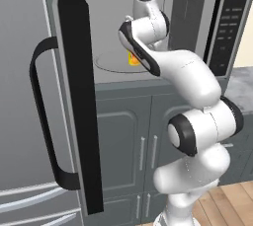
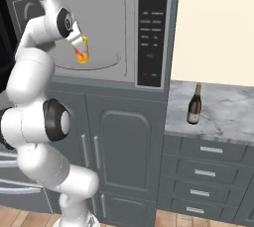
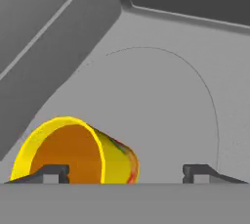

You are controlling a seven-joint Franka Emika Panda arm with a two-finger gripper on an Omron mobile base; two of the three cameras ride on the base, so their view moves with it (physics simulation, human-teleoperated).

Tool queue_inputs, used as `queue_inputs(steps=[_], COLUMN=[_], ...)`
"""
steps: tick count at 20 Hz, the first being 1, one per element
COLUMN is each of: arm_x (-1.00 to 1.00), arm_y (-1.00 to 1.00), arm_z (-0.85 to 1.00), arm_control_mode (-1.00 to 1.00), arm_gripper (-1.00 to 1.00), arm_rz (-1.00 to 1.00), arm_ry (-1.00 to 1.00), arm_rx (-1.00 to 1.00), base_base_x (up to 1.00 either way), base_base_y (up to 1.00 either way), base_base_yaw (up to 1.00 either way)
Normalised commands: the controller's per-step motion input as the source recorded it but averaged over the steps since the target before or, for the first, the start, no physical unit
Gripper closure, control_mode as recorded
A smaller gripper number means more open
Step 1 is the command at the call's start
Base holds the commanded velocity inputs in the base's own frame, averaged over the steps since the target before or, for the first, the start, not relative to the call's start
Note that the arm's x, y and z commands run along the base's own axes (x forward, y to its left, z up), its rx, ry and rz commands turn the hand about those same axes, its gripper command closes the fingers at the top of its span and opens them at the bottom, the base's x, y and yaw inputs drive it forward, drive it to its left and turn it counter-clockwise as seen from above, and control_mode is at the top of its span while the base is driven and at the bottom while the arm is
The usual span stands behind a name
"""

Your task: Place the microwavable item in the microwave. Then, close the microwave door and press the start button.

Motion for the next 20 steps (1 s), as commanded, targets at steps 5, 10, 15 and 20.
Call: queue_inputs(steps=[5, 10, 15, 20], arm_x=[-0.59, -1.00, -0.42, -0.94], arm_y=[-0.13, -0.02, -0.12, -0.35], arm_z=[0.25, -0.52, -0.74, -0.08], arm_control_mode=[-1.00, -1.00, -1.00, -1.00], arm_gripper=[-1.00, -1.00, -1.00, -1.00], arm_rz=[0.00, 0.00, 0.04, 0.01], arm_ry=[-0.36, -0.23, 0.00, -0.33], arm_rx=[0.00, -0.16, -0.34, -0.44], base_base_x=[0.00, 0.00, 0.00, 0.00], base_base_y=[0.00, 0.00, 0.00, 0.00], base_base_yaw=[0.00, 0.00, 0.00, 0.00])
